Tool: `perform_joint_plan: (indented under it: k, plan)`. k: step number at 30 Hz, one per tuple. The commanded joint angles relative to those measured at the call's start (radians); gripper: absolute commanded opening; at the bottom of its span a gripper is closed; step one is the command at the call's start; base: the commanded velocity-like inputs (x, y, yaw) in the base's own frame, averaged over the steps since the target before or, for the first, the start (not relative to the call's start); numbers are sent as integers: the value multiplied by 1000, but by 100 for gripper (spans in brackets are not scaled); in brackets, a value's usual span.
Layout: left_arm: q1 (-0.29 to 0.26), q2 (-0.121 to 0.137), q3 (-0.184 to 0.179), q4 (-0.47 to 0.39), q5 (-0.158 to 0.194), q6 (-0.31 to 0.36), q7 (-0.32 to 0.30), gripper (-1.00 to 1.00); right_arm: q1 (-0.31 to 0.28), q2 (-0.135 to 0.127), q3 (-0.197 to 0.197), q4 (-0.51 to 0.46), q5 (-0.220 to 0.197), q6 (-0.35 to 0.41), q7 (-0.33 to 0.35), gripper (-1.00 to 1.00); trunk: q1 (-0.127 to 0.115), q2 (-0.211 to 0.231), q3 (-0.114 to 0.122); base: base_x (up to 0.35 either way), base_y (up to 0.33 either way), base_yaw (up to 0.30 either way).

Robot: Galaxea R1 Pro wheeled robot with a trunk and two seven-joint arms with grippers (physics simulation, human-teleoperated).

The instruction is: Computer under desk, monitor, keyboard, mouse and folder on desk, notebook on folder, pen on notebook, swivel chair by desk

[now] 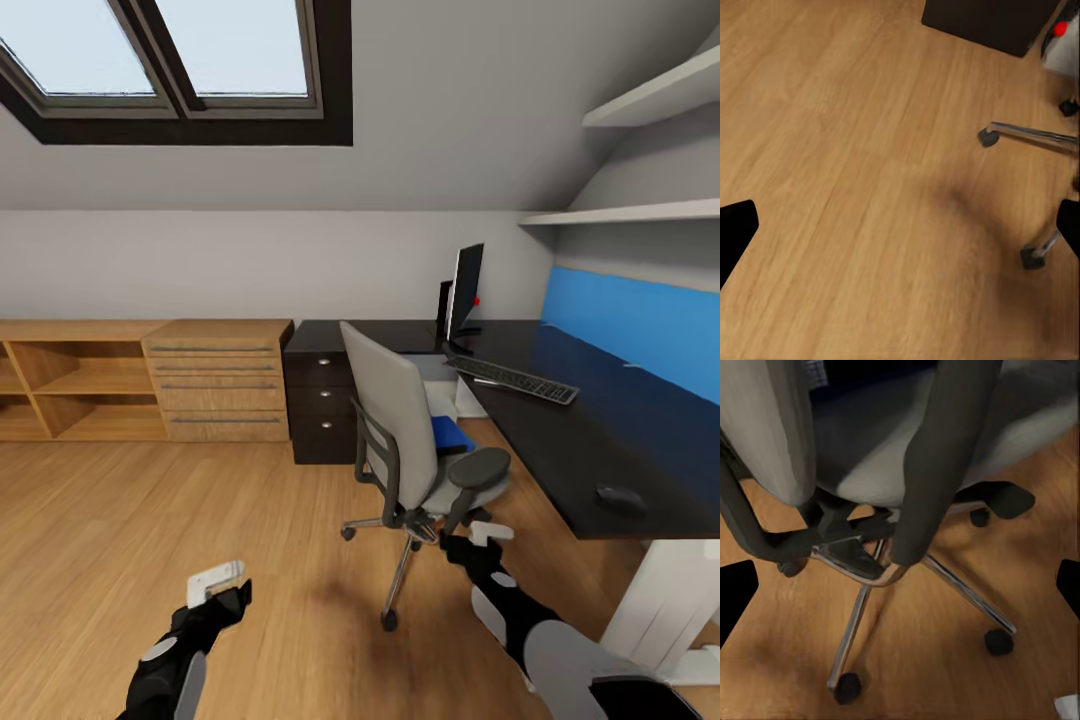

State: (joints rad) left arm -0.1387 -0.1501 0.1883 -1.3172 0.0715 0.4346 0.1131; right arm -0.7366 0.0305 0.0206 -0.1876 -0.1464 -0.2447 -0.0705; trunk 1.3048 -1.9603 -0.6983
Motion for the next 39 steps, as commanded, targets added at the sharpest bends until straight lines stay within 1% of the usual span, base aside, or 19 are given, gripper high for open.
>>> perform_joint_plan:
  k: [1,3,5,6,8,11,13,18,20,39]
  plan:
    - [-2,-1,-10,-41,8,16,4,100,-11,-3,3,6,-21,26,-2,100,4,-8,-4,0,0,0]
    - [-4,-1,-25,-106,10,27,1,100,-22,-7,2,11,-40,64,-2,100,12,-22,-11,0,0,0]
    - [4,-2,-36,-159,10,32,0,100,-27,-8,1,17,-50,83,-1,100,19,-36,-17,0,0,0]
    - [10,-2,-38,-166,10,33,-1,100,-27,-9,1,18,-52,85,-1,100,23,-43,-20,0,0,0]
    - [29,-2,-51,-190,10,34,-1,100,-28,-10,1,19,-54,88,-1,100,31,-57,-26,0,0,0]
    - [76,-1,-92,-230,10,35,-1,100,-28,-14,1,19,-60,84,0,100,42,-78,-36,0,0,0]
    - [79,-1,-94,-232,10,35,0,100,-28,-15,2,18,-60,74,1,100,50,-92,-42,0,0,0]
    - [82,1,-96,-246,8,35,0,100,-26,-16,2,18,-59,11,1,100,69,-127,-58,0,0,0]
    - [83,1,-96,-257,9,35,0,100,-26,-17,2,18,-59,2,0,100,77,-141,-64,0,0,0]
    - [90,1,-96,-270,8,36,2,100,-25,-15,2,14,-61,-14,0,100,150,-274,-123,0,0,0]
